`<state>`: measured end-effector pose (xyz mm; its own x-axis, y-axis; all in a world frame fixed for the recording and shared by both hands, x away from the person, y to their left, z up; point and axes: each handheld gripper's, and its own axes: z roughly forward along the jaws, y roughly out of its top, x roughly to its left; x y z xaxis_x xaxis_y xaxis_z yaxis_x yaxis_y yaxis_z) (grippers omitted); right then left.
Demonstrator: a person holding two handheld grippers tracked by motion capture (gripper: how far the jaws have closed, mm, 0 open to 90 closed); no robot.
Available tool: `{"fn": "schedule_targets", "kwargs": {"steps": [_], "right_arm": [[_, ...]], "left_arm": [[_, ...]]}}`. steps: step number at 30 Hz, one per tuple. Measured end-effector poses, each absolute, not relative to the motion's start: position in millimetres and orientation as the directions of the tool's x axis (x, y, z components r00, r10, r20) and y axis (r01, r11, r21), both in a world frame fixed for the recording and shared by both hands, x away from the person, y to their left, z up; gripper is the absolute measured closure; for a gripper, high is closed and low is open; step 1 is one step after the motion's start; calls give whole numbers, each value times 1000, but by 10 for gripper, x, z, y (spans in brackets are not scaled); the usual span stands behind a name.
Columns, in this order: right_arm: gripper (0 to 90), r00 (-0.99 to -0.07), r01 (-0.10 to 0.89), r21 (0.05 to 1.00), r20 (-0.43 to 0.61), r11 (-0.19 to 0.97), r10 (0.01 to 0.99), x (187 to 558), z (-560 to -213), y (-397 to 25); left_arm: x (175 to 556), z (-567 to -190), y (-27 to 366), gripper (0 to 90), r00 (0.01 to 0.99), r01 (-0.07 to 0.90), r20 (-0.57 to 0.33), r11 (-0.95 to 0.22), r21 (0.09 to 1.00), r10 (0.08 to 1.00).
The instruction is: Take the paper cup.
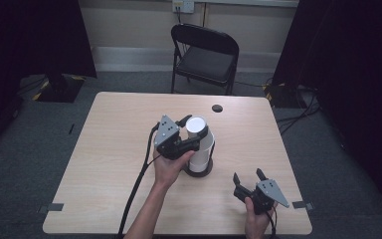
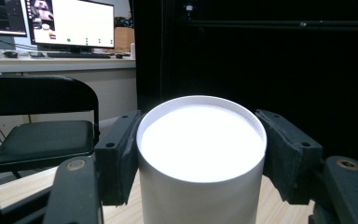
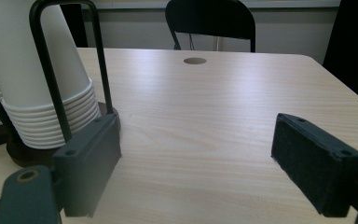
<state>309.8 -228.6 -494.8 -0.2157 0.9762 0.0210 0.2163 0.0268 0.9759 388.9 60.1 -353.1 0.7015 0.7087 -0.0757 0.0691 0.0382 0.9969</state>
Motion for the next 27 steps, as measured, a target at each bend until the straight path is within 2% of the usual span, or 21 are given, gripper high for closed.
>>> {"fn": "schedule_targets", "kwargs": {"steps": [8,27], "right_arm": [[147,-217,219,975,18,31,976,3103,-4948,-2284],[140,-242,226,974,35,22,970,3095,-4946,-2289]], "left_arm": [[3728,-3455,744,346,680,56,-52,19,998,731],[3491,-3564,984,348,693,156,-184,104,982,697]]}}
